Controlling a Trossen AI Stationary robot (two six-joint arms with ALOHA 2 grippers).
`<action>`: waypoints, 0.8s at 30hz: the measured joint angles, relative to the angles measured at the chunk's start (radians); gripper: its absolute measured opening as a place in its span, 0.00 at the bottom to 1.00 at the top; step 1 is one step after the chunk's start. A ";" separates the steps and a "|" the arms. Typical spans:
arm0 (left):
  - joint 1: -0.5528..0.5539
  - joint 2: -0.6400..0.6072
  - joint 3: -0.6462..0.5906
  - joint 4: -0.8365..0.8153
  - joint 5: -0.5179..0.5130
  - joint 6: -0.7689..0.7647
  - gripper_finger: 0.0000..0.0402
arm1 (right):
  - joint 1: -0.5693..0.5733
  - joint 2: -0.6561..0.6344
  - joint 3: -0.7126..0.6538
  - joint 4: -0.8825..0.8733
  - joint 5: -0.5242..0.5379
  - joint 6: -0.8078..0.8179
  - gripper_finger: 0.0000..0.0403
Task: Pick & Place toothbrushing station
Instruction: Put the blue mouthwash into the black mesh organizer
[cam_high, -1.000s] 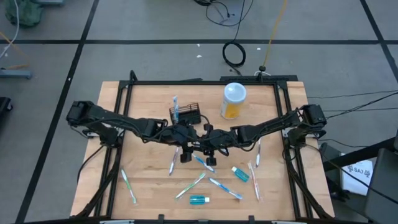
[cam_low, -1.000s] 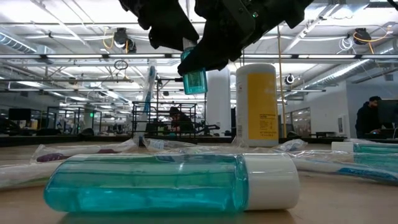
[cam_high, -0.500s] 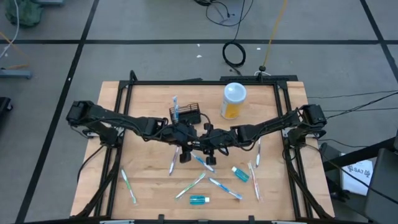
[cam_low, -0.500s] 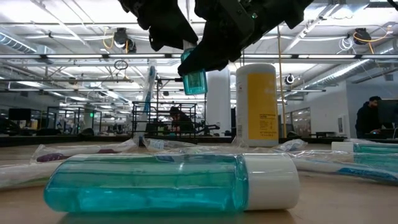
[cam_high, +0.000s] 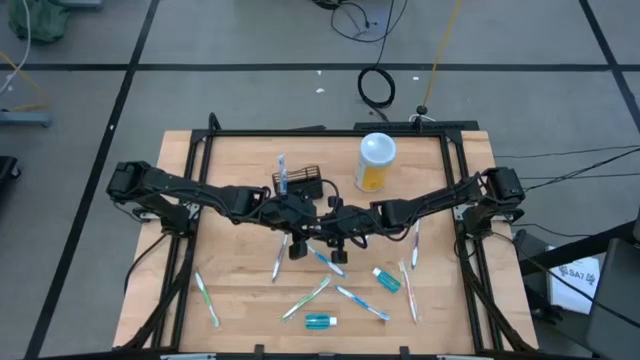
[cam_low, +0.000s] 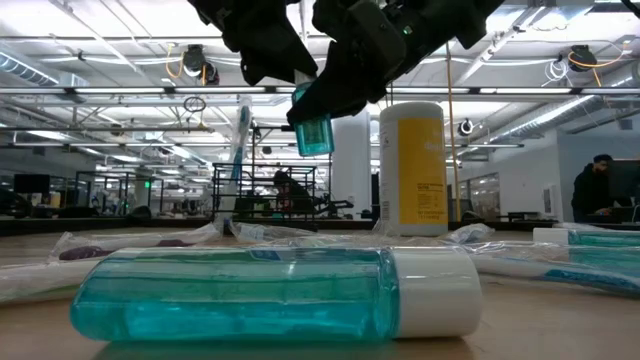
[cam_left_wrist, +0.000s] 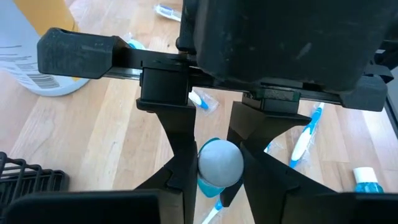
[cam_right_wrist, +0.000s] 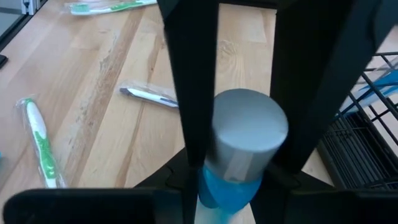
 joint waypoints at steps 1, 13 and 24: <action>0.000 0.000 0.000 0.000 0.000 -0.002 0.26 | 0.000 0.000 0.000 0.000 0.000 -0.003 0.27; -0.001 0.000 0.000 -0.004 -0.031 -0.026 0.25 | 0.000 -0.025 0.000 -0.066 0.003 0.017 0.34; 0.002 -0.039 -0.002 -0.051 -0.196 -0.018 0.25 | 0.011 -0.161 0.000 -0.480 0.135 0.240 0.34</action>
